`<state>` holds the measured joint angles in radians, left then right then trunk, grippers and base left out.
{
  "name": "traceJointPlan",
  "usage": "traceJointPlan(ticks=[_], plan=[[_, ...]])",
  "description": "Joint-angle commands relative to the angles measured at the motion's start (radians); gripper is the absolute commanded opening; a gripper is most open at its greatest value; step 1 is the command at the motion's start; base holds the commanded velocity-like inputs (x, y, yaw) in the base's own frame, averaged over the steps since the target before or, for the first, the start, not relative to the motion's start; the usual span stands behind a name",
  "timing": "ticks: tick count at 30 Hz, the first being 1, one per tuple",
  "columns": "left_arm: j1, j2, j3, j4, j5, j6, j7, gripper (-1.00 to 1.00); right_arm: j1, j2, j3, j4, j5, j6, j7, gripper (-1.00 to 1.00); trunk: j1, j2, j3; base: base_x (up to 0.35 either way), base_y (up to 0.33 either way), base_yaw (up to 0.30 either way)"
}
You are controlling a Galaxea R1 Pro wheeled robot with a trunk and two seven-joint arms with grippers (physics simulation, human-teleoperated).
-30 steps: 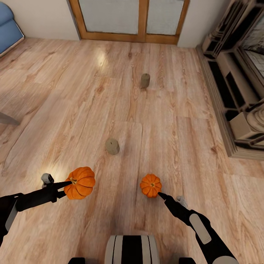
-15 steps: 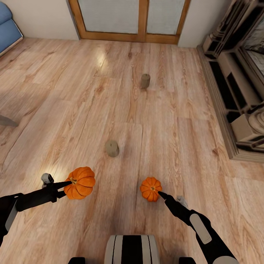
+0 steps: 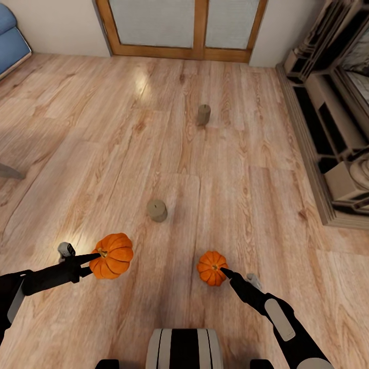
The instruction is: Place each of the two pumpkins and all three candles from the living room inside a cabinet in the living room (use any cabinet), then make sure every cabinet is closed, and position the cauldron so it is next to a table in the living room.
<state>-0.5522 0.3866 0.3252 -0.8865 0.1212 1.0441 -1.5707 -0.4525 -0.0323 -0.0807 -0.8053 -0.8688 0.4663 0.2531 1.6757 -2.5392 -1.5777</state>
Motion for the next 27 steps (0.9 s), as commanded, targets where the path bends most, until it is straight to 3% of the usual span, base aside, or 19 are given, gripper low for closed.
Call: traceJointPlan(ticks=[1,17,27], plan=[[0.0,0.0,0.0,0.0,0.0,-0.002,0.0,-1.0,0.0,0.0,0.0,0.0,0.0,0.0,0.0,1.0,0.0,0.0,0.0,0.008,0.003,0.0],[0.0,0.0,0.001,0.0,0.0,-0.001,0.0,-1.0,0.0,0.0,0.001,0.0,0.002,0.0,0.0,1.0,0.005,-0.003,-0.046,0.001,0.0,0.0],[0.0,0.001,0.002,0.0,0.0,-0.001,0.0,-1.0,0.0,0.001,0.001,0.0,0.004,-0.006,0.0,1.0,0.005,-0.003,-0.046,0.02,0.002,0.0]])
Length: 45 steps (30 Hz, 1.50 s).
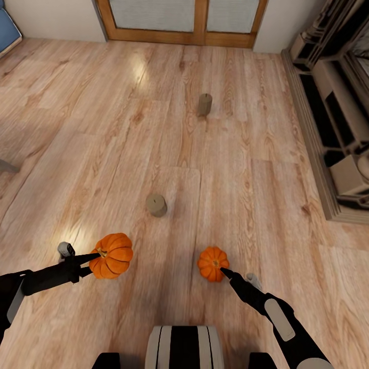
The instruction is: Place each of the two pumpkins and all three candles from the living room inside a cabinet in the living room (use any cabinet), then make sure every cabinet is closed, and position the cauldron so it is next to a table in the living room.
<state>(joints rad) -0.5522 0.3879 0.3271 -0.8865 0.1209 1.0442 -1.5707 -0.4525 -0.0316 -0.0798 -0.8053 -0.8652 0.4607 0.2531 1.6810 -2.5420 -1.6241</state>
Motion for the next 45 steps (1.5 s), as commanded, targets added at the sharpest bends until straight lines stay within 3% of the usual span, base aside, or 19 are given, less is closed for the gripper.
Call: traceJointPlan(ticks=[1,23,35,45], plan=[[0.0,0.0,0.0,0.0,0.0,-0.001,0.0,-1.0,0.0,0.0,0.0,0.0,0.0,0.0,0.0,1.0,0.0,0.0,0.0,0.169,0.028,0.0],[0.0,-0.001,-0.001,0.0,0.0,-0.002,0.0,-1.0,0.0,0.0,0.0,0.0,0.0,-0.001,0.0,1.0,0.0,0.0,0.0,0.03,0.002,0.0],[0.0,-0.001,-0.001,0.0,0.0,-0.001,0.0,-1.0,0.0,0.001,0.0,0.0,0.002,-0.001,0.0,1.0,0.004,-0.002,-0.031,0.0,0.0,0.0],[0.0,-0.001,0.0,0.0,0.0,-0.001,0.0,-1.0,0.0,0.001,0.004,0.0,0.002,-0.001,0.0,1.0,0.004,-0.002,-0.031,0.017,0.01,0.0]])
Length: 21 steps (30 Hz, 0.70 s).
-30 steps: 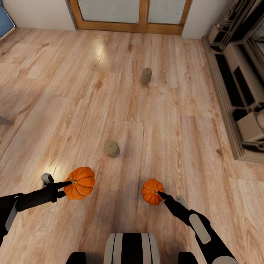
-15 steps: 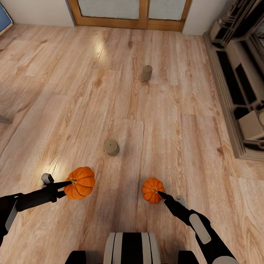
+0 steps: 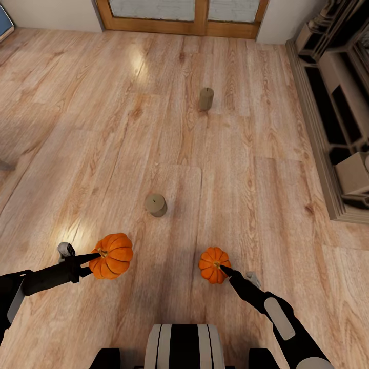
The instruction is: Place each of the two pumpkins and all three candles from the living room inside a cabinet in the living room (use any cabinet), then make sure every cabinet is closed, and position the cauldron so it is next to a table in the living room.
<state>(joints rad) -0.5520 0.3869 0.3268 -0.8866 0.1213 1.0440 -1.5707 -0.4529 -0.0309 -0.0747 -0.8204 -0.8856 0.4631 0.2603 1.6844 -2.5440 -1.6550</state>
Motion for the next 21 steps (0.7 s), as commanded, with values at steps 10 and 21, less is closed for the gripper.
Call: traceJointPlan(ticks=[10,21], plan=[[0.0,0.0,0.0,0.001,0.0,-0.001,0.0,-1.0,0.0,0.0,0.002,0.015,0.023,-0.003,-0.007,1.0,0.0,0.0,0.0,0.08,0.084,0.0],[0.0,0.0,-0.001,0.002,0.0,-0.001,0.0,-1.0,0.0,0.0,0.003,0.015,0.024,-0.004,-0.007,1.0,0.0,0.0,0.0,0.011,0.014,0.0]])
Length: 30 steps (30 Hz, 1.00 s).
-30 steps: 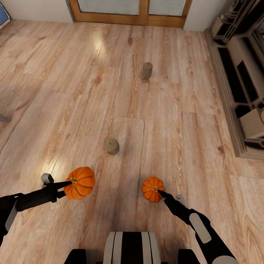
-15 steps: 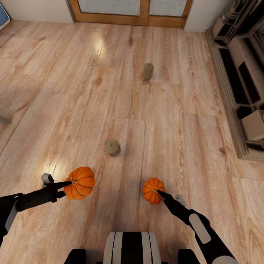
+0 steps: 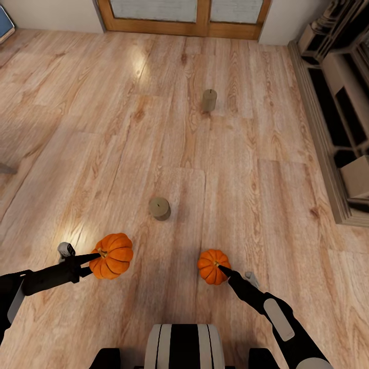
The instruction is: Place each of the two pumpkins and all three candles from the living room inside a cabinet in the living room (use any cabinet), then make sure every cabinet is closed, and position the cauldron so it is next to a table in the living room.
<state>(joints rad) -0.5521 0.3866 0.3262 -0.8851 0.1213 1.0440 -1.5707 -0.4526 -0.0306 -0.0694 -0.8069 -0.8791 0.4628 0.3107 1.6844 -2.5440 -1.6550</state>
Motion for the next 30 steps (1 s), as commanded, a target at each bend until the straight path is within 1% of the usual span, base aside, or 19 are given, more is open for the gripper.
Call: traceJointPlan(ticks=[1,12,13,30], plan=[[0.0,0.0,0.0,0.0,0.0,-0.001,0.0,-1.0,0.0,0.0,-0.003,0.002,0.017,-0.003,-0.058,1.0,0.0,0.0,0.0,0.0,0.0,0.0],[0.0,0.0,-0.001,0.0,-0.002,-0.001,0.0,-1.0,0.0,0.0,-0.003,0.002,0.017,-0.003,-0.058,1.0,0.0,0.0,0.0,0.012,0.011,0.0],[0.0,0.0,-0.001,0.0,-0.002,-0.002,0.0,-1.0,0.0,0.0,-0.003,0.002,0.017,-0.003,-0.058,-1.0,0.0,0.0,0.0,0.0,0.0,0.0],[0.0,0.0,0.0,0.0,0.001,-0.002,0.0,-1.0,0.0,0.001,-0.002,0.002,0.016,-0.003,-0.058,-1.0,0.0,0.0,0.0,0.0,0.0,0.0]])
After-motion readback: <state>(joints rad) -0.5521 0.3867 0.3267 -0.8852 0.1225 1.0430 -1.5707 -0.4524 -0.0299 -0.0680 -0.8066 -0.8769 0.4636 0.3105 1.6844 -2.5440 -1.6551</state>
